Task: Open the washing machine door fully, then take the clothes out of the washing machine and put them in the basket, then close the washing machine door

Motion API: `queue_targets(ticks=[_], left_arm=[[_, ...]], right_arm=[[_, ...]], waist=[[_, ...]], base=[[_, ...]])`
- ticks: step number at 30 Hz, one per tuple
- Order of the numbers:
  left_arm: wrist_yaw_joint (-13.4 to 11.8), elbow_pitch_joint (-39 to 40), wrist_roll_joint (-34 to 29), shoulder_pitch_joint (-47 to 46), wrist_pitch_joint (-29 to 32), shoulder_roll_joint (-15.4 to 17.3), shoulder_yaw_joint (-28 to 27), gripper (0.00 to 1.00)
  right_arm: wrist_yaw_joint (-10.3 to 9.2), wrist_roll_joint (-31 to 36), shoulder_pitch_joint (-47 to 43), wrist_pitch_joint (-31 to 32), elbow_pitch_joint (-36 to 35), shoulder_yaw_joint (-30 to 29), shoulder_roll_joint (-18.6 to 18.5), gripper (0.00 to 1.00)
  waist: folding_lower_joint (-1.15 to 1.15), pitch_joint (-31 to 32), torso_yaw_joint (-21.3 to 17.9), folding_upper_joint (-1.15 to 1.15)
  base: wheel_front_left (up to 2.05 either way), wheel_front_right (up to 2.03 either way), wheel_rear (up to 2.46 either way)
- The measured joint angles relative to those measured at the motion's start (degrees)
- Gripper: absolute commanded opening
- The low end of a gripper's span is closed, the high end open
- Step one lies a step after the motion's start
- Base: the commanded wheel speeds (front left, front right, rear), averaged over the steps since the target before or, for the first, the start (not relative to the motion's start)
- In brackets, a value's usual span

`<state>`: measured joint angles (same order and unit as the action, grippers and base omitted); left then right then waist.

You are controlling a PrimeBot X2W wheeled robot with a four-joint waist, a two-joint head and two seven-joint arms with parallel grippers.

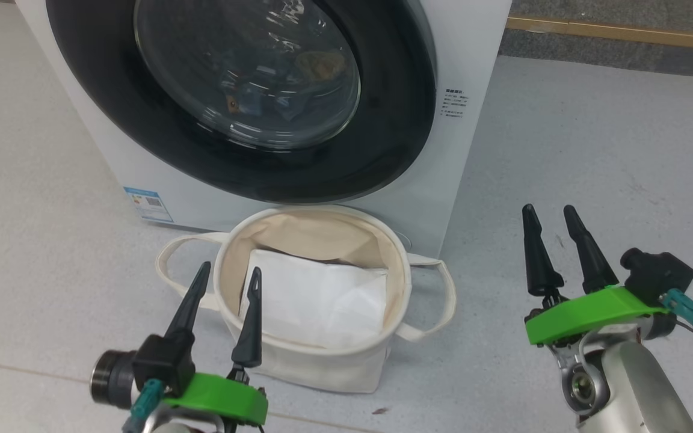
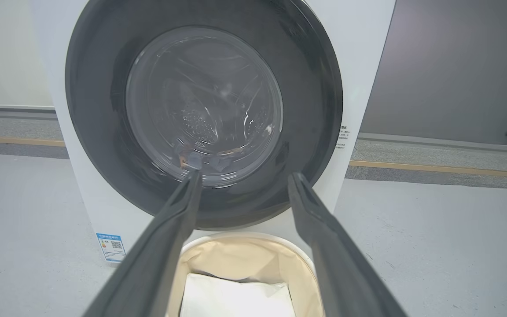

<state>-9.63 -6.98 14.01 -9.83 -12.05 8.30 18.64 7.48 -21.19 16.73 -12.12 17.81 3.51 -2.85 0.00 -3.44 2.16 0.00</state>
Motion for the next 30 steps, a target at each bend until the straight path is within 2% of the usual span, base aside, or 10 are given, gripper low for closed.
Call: queue_targets(ticks=[8,16,21,22,24,25,30], left_arm=[[-0.5,1.1,-5.0,-0.2,-1.5,-0.4,0.5,1.00],[-1.0,2.3,-8.7,-0.3,-2.3,-1.1,-0.1,1.00],[-1.0,1.9,-5.1,-0.3,-2.3,-3.1,-3.6,1.00],[-0.9,1.7,-3.3,-0.2,-2.3,-3.6,-4.9,1.00],[-0.9,1.6,0.8,-0.2,-2.3,-4.6,-7.3,1.00],[-0.8,1.3,0.8,-0.2,-2.3,-4.8,-7.9,1.00],[0.3,-0.1,1.3,0.0,-2.3,-5.1,-9.0,1.00]], right_arm=[[0.00,-0.7,0.1,-1.2,-1.5,-0.4,0.0,1.00],[0.00,-0.1,0.1,-2.2,0.1,0.2,0.0,1.00],[0.00,-1.3,0.6,-2.2,1.7,1.0,0.0,1.00],[0.00,-3.0,0.6,-2.2,2.4,1.3,0.0,1.00],[0.00,-11.6,0.7,-2.1,4.7,2.2,0.0,1.00],[0.00,-14.0,0.7,-2.1,5.7,2.5,0.0,1.00],[0.00,-14.3,2.0,-2.1,8.0,3.0,-0.1,1.00]], waist=[[0.00,-0.3,0.1,0.00],[0.00,-0.3,0.1,0.00],[0.00,-0.2,0.1,0.00],[0.00,-0.2,0.1,0.00],[0.00,-0.1,0.1,0.00],[0.00,-0.1,0.1,0.00],[0.00,-0.1,0.1,0.00]], base=[[0.00,0.00,0.00],[0.00,0.00,0.00],[0.00,0.00,0.00],[0.00,0.00,0.00],[0.00,0.00,0.00],[0.00,0.00,0.00],[0.00,0.00,0.00]])
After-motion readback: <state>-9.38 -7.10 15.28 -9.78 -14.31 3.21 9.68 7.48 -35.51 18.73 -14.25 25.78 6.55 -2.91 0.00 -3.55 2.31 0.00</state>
